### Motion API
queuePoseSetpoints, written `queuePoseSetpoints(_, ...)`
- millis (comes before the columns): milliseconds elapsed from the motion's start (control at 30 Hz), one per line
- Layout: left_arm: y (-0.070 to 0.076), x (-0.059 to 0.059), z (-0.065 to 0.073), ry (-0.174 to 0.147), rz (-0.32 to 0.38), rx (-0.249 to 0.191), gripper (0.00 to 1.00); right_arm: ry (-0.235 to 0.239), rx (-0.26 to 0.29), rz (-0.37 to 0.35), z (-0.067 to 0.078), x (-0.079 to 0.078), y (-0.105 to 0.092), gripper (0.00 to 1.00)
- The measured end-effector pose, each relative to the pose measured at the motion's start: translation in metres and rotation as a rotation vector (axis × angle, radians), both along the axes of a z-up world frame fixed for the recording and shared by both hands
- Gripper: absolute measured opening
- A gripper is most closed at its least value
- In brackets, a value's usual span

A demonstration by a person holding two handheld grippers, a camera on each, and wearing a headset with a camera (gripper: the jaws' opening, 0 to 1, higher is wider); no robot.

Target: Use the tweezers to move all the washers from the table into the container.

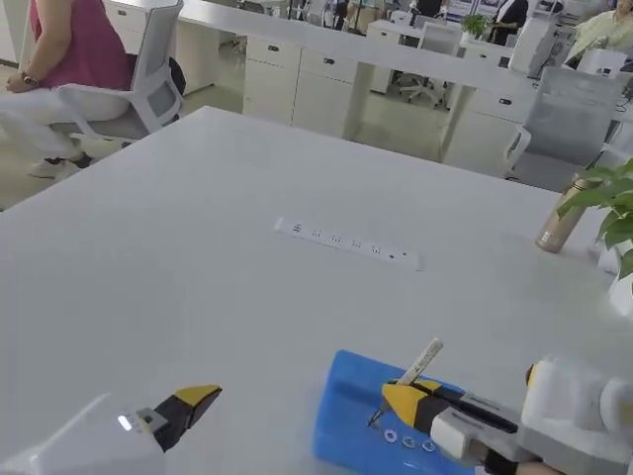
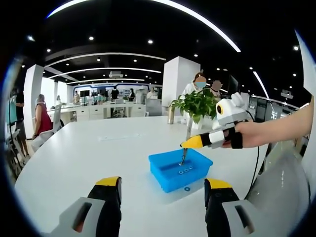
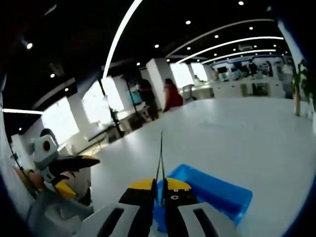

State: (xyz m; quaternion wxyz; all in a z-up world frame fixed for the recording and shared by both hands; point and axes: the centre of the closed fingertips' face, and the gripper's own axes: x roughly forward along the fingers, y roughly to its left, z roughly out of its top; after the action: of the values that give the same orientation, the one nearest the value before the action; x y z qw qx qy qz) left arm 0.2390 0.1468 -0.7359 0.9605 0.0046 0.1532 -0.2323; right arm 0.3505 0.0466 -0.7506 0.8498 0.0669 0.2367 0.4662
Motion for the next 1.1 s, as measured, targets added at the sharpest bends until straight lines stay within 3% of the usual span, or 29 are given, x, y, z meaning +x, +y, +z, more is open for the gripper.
queuePoseSetpoints(200,0.0,0.0,0.0,0.0,0.001,-0.002,0.68,0.079,-0.034,-0.035,-0.026,0.02,0.001,0.03)
queuePoseSetpoints(533,0.0,0.0,0.0,0.002,-0.001,-0.001,0.68,0.138,-0.092,-0.043,-0.055,0.032,0.006,0.03)
queuePoseSetpoints(700,0.0,0.0,0.0,0.001,0.0,-0.007,0.68,0.129,-0.137,-0.028,-0.065,0.028,0.006,0.03)
queuePoseSetpoints(1100,-0.001,0.0,0.0,0.002,-0.005,-0.003,0.68,0.091,-0.17,-0.015,-0.067,0.028,0.006,0.03)
